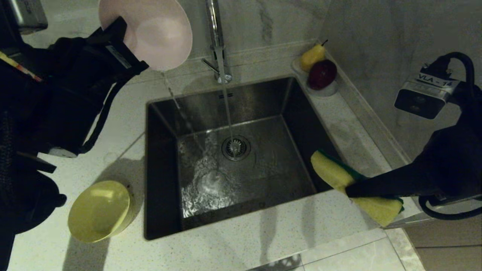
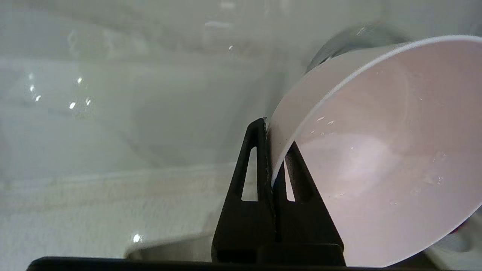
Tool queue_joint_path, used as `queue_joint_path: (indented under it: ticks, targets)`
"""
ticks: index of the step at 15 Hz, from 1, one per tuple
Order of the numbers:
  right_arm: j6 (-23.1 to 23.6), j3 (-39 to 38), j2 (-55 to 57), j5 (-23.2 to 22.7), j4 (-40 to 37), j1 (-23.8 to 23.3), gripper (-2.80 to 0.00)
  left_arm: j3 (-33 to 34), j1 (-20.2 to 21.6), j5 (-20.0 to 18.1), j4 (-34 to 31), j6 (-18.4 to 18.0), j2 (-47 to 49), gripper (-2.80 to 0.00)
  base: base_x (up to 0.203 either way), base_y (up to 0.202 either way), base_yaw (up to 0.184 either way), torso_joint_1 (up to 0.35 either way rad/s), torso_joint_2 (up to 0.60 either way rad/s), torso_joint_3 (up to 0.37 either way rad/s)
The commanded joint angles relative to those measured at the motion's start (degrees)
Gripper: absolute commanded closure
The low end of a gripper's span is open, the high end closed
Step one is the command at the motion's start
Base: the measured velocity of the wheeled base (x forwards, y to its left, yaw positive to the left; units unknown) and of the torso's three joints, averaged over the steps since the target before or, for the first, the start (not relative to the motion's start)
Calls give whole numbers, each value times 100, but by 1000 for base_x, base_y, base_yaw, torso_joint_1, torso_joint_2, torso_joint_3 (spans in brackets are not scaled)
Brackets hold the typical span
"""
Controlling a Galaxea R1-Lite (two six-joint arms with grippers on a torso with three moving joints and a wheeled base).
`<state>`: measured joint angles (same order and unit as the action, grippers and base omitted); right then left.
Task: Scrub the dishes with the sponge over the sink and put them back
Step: Rinse the bowl, then place the bowl on the table
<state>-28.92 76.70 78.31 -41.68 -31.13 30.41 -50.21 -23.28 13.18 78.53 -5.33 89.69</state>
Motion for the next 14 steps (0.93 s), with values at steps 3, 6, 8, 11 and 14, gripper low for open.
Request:
queue_joint_path:
  ticks: [3, 6, 8, 11, 14]
  targets:
    - [-18, -6, 121, -226, -7, -140, 0, 96, -1, -77, 49, -6, -506, 0, 0, 0, 0, 0, 0, 0]
    - [-18, -68, 166, -226, 2, -203, 0, 222, -1, -61, 37, 14, -610, 0, 0, 0, 0, 0, 0, 0]
    - [-25, -59, 92, -226, 2, -211, 0, 219, 2, -5, -243, 40, -644, 0, 0, 0, 0, 0, 0, 0]
    - [-34, -101, 27, -209, -5, -288, 0, 453, 3, 186, -1907, 246, -924, 0, 0, 0, 0, 0, 0, 0]
    - [-12, -214, -30, -173, 17, -383, 0, 351, -1, 328, -4620, 601, -1508, 0, 0, 0, 0, 0, 0, 0]
